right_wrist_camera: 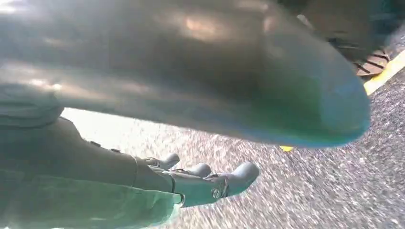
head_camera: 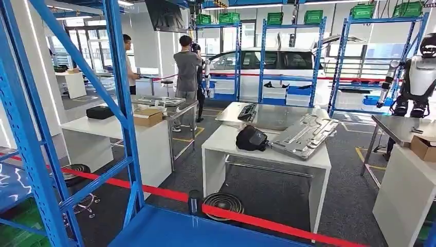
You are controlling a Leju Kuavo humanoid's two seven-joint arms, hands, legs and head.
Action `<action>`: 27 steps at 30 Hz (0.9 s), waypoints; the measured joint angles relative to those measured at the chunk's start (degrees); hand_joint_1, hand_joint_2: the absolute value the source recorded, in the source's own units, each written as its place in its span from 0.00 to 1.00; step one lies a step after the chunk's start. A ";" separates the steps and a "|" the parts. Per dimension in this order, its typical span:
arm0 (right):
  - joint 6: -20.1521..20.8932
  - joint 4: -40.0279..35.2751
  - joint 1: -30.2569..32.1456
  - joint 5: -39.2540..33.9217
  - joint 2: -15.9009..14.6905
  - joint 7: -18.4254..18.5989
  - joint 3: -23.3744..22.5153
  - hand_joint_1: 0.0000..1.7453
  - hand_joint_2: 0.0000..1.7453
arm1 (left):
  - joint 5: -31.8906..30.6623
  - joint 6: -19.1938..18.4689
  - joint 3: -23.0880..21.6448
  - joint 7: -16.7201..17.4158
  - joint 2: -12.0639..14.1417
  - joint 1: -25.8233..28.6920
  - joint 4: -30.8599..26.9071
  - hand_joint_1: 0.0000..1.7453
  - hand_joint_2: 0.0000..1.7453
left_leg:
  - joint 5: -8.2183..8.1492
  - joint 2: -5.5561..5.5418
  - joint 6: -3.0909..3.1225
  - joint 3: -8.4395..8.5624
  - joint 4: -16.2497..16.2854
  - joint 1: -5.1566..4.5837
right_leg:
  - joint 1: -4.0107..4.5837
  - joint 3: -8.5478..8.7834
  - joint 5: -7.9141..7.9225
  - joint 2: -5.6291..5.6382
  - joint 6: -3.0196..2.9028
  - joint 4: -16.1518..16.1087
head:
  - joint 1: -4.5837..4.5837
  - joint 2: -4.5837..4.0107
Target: Take the parts from the cabinet and place them on the table.
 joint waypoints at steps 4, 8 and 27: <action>2.21 0.26 0.51 -1.29 -0.61 0.76 -1.57 0.00 0.00 | 0.85 0.96 -1.59 -0.22 0.04 -1.41 0.30 1.00 1.00 | 1.06 -0.08 -1.10 -0.39 0.33 -0.13 | 0.47 -1.36 1.69 0.49 -1.49 0.97 | -0.15 0.02; 4.05 0.55 0.56 -1.66 -0.85 1.62 -2.66 0.00 0.00 | 1.57 1.03 -2.66 -0.48 0.33 -2.66 0.89 1.00 1.00 | -8.66 -0.33 -2.72 -3.58 9.44 0.68 | -0.09 -3.38 4.04 0.19 -2.87 0.81 | -0.41 -0.07; 3.28 0.77 0.74 1.03 -1.40 1.53 -3.25 0.00 0.00 | -2.19 3.63 -5.57 -2.16 0.39 -6.28 4.68 1.00 1.00 | -0.56 0.00 1.22 3.40 -3.24 -0.12 | 0.06 -11.65 -0.01 0.45 0.13 17.59 | -0.11 -0.02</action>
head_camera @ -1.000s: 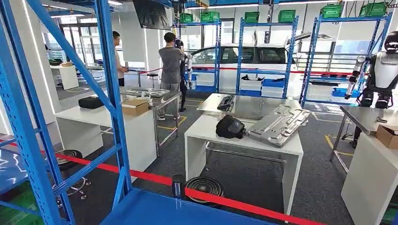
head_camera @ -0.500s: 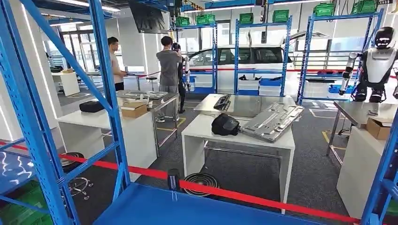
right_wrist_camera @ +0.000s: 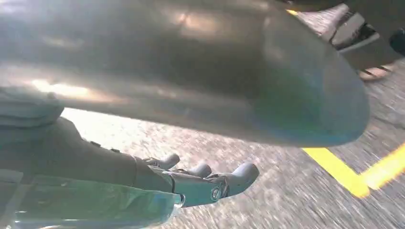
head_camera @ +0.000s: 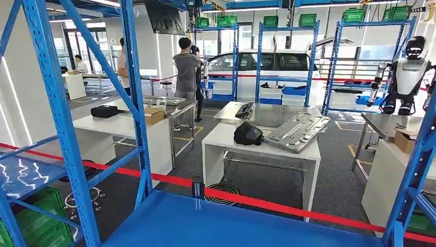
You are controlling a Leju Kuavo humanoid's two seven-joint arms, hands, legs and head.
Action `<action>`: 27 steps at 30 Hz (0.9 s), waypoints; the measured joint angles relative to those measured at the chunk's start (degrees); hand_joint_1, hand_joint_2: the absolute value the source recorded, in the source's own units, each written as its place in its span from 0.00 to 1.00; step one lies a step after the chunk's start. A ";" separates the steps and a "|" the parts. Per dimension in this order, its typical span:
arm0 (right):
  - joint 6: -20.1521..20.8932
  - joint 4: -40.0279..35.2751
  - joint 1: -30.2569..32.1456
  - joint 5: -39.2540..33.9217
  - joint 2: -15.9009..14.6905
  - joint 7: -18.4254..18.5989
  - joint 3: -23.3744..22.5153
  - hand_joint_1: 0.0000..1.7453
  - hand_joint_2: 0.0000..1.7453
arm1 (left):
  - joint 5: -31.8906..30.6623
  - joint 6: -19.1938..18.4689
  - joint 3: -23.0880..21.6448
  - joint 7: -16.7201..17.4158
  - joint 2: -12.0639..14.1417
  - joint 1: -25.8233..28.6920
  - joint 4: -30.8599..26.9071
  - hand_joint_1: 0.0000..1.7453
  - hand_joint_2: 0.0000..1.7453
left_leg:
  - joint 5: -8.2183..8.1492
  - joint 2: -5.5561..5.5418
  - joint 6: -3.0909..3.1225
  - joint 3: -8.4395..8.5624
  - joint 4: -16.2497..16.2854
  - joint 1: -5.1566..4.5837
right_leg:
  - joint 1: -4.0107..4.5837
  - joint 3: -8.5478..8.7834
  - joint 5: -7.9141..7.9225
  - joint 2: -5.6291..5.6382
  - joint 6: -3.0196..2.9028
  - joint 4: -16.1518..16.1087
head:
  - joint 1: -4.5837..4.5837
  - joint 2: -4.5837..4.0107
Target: Take the parts from the cabinet and place them on the table.
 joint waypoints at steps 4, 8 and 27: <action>-0.15 -0.09 -0.83 0.55 -0.35 -0.35 0.28 0.00 0.00 | -2.40 5.28 -3.57 1.03 -1.35 -2.26 0.13 1.00 1.00 | 1.57 -0.04 -1.02 -4.31 2.73 -0.15 | -0.31 12.78 0.72 -0.43 0.81 -17.58 | 0.28 0.04; -0.15 -0.13 -1.09 0.90 -0.44 -0.52 0.55 0.00 0.00 | -3.17 6.77 -5.57 1.18 -1.99 -4.02 0.22 1.00 1.00 | 2.89 0.20 -2.24 -4.52 3.18 0.22 | 0.13 11.39 1.30 0.07 -1.37 -17.30 | -0.02 0.00; 0.00 -0.13 -1.07 1.35 -0.30 -1.16 1.35 0.00 0.00 | -5.29 9.70 -10.88 -0.15 -1.92 -6.60 -0.15 1.00 1.00 | -2.70 -0.30 0.25 3.88 -0.43 0.25 | -0.21 0.27 1.92 -0.33 -1.12 -9.72 | 0.00 0.00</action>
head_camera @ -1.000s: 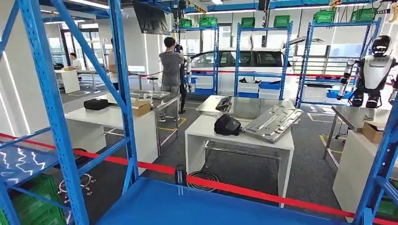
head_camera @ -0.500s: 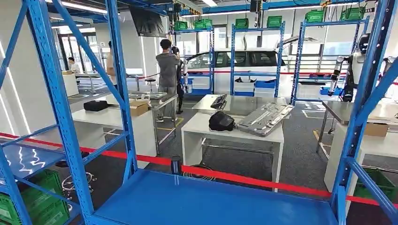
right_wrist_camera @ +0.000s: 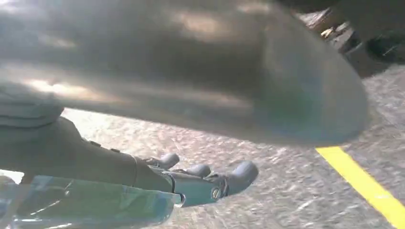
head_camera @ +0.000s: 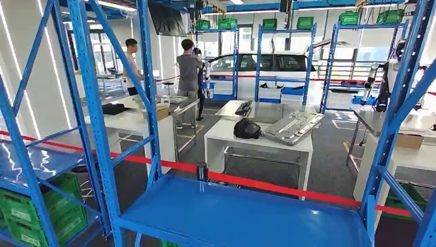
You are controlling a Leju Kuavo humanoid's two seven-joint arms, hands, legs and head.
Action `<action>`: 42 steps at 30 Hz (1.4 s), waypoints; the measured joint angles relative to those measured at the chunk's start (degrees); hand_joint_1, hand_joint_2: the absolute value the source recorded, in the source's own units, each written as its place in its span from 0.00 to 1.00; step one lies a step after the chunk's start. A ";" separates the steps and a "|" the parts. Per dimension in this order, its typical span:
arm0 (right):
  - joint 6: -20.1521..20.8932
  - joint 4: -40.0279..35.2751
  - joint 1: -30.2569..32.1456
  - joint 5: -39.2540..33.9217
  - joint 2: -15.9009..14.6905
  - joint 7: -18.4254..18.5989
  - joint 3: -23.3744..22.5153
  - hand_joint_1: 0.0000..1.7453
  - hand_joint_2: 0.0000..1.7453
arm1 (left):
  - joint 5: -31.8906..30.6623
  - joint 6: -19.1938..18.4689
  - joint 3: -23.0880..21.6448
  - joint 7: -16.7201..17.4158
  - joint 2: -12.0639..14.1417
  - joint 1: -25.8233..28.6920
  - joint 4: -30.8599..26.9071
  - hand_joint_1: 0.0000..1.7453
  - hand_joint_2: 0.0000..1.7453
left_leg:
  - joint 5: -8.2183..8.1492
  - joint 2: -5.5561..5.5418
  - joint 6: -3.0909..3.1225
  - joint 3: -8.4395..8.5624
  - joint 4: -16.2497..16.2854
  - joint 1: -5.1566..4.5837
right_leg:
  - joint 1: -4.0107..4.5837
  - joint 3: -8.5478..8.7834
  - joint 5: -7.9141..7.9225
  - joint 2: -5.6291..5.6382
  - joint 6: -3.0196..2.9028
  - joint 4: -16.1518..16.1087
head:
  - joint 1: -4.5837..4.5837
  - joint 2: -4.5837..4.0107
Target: Take the parts from the cabinet and place them on the table.
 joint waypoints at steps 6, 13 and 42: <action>0.00 -0.02 -0.13 0.02 -0.31 -0.18 0.04 0.00 0.00 | -0.24 0.66 -1.31 -0.02 0.39 0.00 -0.02 1.00 1.00 | 3.88 0.25 -0.60 -6.66 1.77 -0.15 | -0.27 6.32 2.55 -0.09 2.86 1.55 | 0.13 0.02; 0.22 -0.17 -0.69 1.03 -0.50 -0.66 0.87 0.00 0.00 | 6.75 1.07 -0.05 -0.50 2.86 -1.03 -0.79 1.00 1.00 | 3.94 0.06 -3.01 -9.51 4.44 0.19 | -0.07 10.10 0.43 -0.11 -0.63 -7.70 | -0.09 -0.07; -0.98 -0.22 -0.47 0.70 0.00 -2.47 1.84 0.00 0.00 | 5.77 -8.28 9.05 2.12 2.75 1.99 -1.18 1.00 1.00 | 1.39 0.25 -2.48 -4.81 3.40 -0.14 | 0.23 9.32 1.36 0.35 0.50 -7.74 | 0.00 0.02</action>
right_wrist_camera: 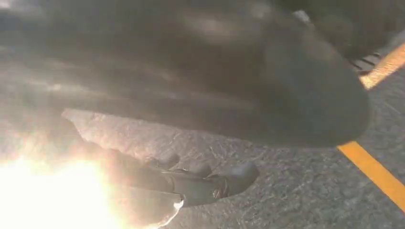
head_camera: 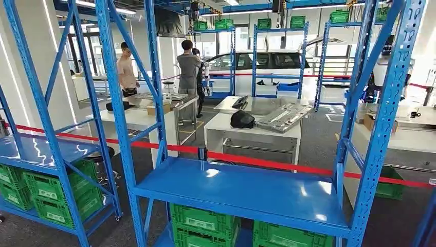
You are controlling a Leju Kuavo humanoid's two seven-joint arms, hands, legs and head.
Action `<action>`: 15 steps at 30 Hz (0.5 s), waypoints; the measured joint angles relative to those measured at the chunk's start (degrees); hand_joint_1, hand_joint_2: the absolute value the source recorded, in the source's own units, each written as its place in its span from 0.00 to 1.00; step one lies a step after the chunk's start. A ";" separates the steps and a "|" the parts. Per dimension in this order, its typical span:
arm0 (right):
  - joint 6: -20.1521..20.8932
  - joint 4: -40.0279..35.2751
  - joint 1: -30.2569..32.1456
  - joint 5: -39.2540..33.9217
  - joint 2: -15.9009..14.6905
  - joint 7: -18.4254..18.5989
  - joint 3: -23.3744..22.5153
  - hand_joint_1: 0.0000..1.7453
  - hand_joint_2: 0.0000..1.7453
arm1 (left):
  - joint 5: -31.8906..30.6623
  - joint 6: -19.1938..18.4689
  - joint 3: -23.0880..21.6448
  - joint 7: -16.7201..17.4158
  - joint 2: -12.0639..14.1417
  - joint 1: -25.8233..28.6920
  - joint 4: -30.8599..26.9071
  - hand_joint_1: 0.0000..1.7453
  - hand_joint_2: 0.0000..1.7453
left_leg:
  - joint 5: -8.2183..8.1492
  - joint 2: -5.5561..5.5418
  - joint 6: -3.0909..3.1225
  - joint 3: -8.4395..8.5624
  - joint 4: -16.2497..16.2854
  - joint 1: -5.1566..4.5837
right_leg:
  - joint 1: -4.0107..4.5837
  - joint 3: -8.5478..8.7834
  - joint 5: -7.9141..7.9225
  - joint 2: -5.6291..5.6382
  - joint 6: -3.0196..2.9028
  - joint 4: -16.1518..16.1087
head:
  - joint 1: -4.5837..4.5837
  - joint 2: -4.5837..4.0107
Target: Take the parts from the cabinet and place them on the table.
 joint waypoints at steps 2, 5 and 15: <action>0.00 0.00 -0.01 0.00 0.07 -0.02 0.02 0.00 0.00 | 0.02 0.00 0.24 0.00 0.00 0.00 -0.13 1.00 1.00 | -2.30 -0.13 -0.72 -0.95 2.32 0.39 | -0.45 -0.26 0.53 -0.09 -0.86 -0.12 | -0.22 -0.02; 0.00 0.00 0.06 -0.02 0.09 -0.02 0.02 0.00 0.00 | 0.02 0.00 0.42 0.00 0.04 0.22 -0.13 1.00 1.00 | -9.60 -0.15 -1.65 -6.68 16.07 0.95 | -0.25 -1.32 1.24 -0.11 -1.57 -0.09 | -0.31 -0.02; -0.02 0.00 0.18 -0.02 0.55 -0.02 0.02 0.00 0.00 | 0.04 0.00 0.74 0.00 0.02 0.51 -0.59 1.00 1.00 | -3.32 -0.03 1.03 3.75 -0.64 -0.37 | 0.05 -2.21 2.86 -0.11 0.07 -0.63 | -0.42 0.00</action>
